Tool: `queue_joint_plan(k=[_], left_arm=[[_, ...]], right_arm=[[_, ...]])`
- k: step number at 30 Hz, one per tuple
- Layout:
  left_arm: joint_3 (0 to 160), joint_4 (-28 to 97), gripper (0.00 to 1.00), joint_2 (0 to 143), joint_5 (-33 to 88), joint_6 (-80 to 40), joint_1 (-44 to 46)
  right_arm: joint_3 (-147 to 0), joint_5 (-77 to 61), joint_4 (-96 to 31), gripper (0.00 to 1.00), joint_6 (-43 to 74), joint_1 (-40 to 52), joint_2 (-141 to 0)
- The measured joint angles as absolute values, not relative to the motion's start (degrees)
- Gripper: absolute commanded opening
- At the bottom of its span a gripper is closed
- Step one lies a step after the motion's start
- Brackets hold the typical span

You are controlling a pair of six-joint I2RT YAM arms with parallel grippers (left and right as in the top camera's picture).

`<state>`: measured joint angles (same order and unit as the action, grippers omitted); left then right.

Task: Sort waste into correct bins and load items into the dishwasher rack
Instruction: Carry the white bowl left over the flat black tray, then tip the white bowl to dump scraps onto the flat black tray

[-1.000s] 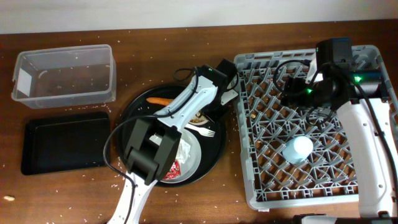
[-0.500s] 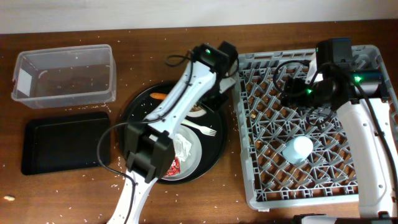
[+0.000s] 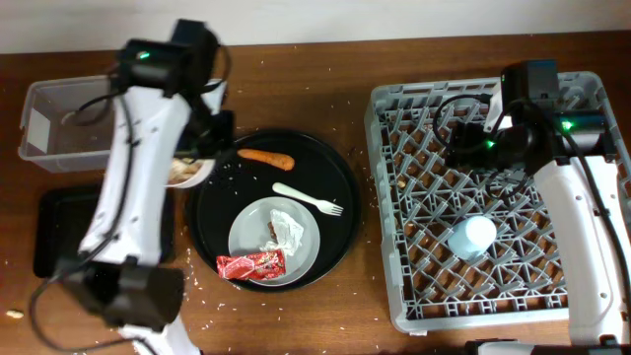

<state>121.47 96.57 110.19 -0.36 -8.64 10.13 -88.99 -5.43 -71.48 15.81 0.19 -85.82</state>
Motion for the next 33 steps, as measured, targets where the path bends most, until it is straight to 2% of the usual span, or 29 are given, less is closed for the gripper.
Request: queue_joint_plan(k=[3, 6, 12, 20, 26, 33], left_arm=[[108.73, 95.22, 0.01, 105.95, 0.38, -7.57, 3.31], [96.92, 86.21, 0.0, 104.36, 7.97, -2.87, -2.39], [81.1, 77.6, 0.01, 102.52, 21.37, 4.56, -15.75], [79.26, 78.94, 0.0, 102.41, 45.45, 20.01, -34.54], [79.18, 75.2, 0.0, 102.32, 56.99, 22.63, -48.07], [79.05, 74.5, 0.0, 102.3, 63.26, 22.98, -49.87]], right_arm=[[-88.99, -5.43, -71.09, 0.74, 15.81, 0.19, -85.82], [-88.99, -5.43, -71.16, 0.74, 15.81, 0.19, -85.8], [-88.99, -5.45, -71.35, 0.74, 15.84, 0.19, -85.78], [-88.99, -5.45, -72.23, 0.74, 15.81, 0.19, -85.78], [-88.99, -5.45, -72.62, 0.74, 15.79, 0.19, -85.78], [-88.99, -5.45, -72.64, 0.74, 15.81, 0.19, -85.78]])
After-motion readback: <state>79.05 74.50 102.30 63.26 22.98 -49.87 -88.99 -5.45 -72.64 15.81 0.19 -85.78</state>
